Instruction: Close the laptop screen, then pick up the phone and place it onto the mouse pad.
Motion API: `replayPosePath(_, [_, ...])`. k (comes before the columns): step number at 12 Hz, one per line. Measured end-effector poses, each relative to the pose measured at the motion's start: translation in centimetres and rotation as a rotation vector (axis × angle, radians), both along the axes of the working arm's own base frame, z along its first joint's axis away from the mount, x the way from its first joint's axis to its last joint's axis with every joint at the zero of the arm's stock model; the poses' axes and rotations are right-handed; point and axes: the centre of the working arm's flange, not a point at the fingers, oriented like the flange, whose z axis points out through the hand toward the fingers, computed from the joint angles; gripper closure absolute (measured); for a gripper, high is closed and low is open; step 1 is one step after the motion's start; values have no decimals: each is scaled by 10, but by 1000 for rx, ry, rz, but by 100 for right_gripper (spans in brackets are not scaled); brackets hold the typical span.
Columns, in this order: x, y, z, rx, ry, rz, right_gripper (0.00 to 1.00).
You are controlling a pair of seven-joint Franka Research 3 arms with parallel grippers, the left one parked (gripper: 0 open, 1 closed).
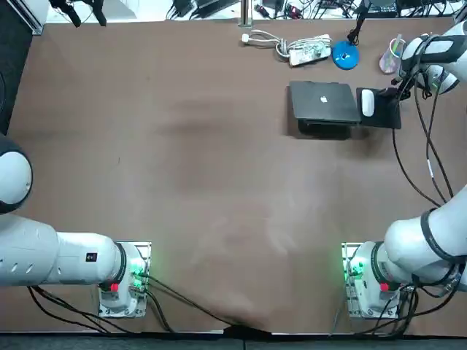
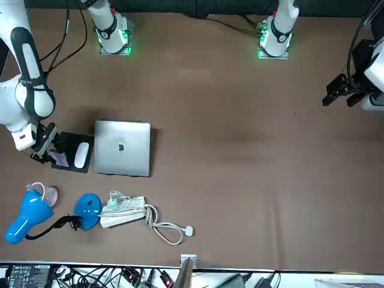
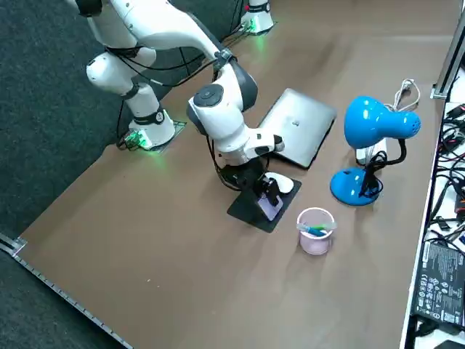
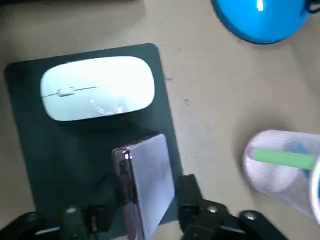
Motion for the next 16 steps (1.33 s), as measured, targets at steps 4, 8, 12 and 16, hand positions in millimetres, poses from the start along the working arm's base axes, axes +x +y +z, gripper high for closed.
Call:
replayPosePath(4, [-6, -2, 13, 41, 56, 19, 2])
replayPosePath(8, [-4, -1, 73, 89, 68, 25, 0])
replayPosePath(12, [10, 6, 157, 172, 198, -216, 1])
replayPosePath(16, [24, 26, 227, 157, 324, -553, 2])
